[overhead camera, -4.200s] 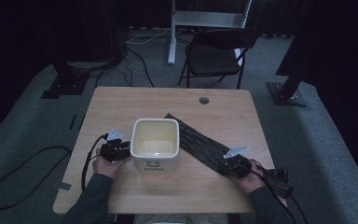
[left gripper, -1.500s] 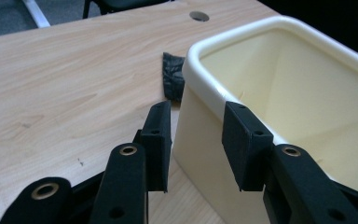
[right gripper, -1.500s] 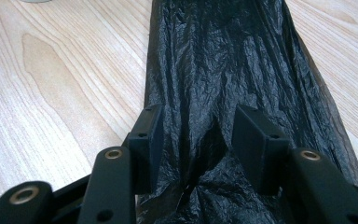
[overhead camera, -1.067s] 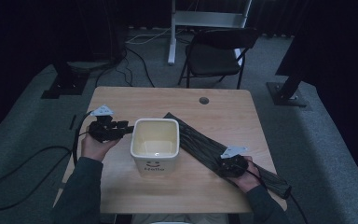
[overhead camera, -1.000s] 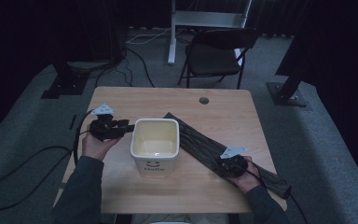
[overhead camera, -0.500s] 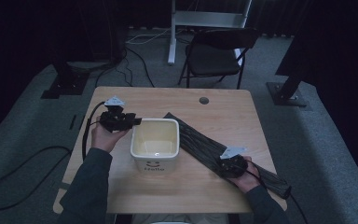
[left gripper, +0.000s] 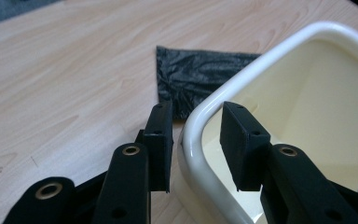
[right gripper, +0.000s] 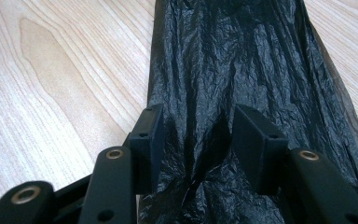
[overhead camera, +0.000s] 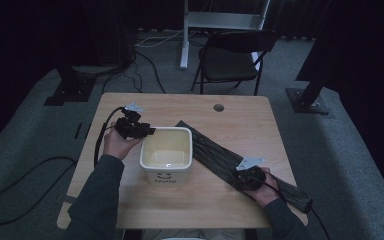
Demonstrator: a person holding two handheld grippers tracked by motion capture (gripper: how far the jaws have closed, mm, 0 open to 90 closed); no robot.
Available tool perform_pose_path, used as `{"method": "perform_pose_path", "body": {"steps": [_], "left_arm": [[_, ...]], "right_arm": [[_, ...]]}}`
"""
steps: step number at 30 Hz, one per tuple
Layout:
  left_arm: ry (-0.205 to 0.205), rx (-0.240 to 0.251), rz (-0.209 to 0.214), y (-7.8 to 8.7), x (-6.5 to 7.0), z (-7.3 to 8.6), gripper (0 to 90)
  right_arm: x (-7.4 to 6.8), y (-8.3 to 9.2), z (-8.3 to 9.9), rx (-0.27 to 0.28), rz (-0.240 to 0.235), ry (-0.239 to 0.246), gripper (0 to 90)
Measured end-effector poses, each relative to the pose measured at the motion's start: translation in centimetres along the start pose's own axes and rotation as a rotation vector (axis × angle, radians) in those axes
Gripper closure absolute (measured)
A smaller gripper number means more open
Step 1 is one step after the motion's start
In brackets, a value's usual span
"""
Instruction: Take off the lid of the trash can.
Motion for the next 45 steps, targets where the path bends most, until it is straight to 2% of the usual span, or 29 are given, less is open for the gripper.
{"method": "perform_pose_path", "body": {"steps": [1, 6, 17, 31, 34, 45], "left_arm": [[0.002, -0.006, 0.009, -0.1, 0.0, 0.0, 65.0], [0.000, -0.031, -0.002, -0.7, 0.0, 0.1, 66.6], [0.031, -0.010, -0.007, -0.9, 0.6, 0.4, 68.5], [-0.001, -0.005, 0.049, -2.0, 2.8, 0.4, 69.4], [0.001, -0.006, 0.075, -2.2, 3.0, 0.4, 69.6], [-0.004, -0.004, 0.105, -2.0, 3.1, 0.4, 71.7]], "right_arm": [[0.0, 0.0, 0.0, -0.001, 0.000, 0.001, 53.8], [0.0, 0.0, 0.0, -0.004, 0.001, -0.001, 53.9], [0.1, -0.1, 0.1, -0.009, 0.001, 0.002, 53.9], [0.2, -0.1, 0.2, -0.016, 0.002, 0.003, 53.9], [0.1, -0.1, 0.3, -0.017, 0.002, 0.003, 53.8], [0.1, -0.1, 0.3, -0.023, -0.001, 0.007, 53.8]]}}
Point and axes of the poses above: each handheld gripper's, and its own axes: y roughly backward along the jaws, z roughly out of its underside, x roughly to its right, the point moved 4 cm from there along -y, roughly forward along the jaws, and after that the axes turned 14 degrees about y, right-handed, at the moved point
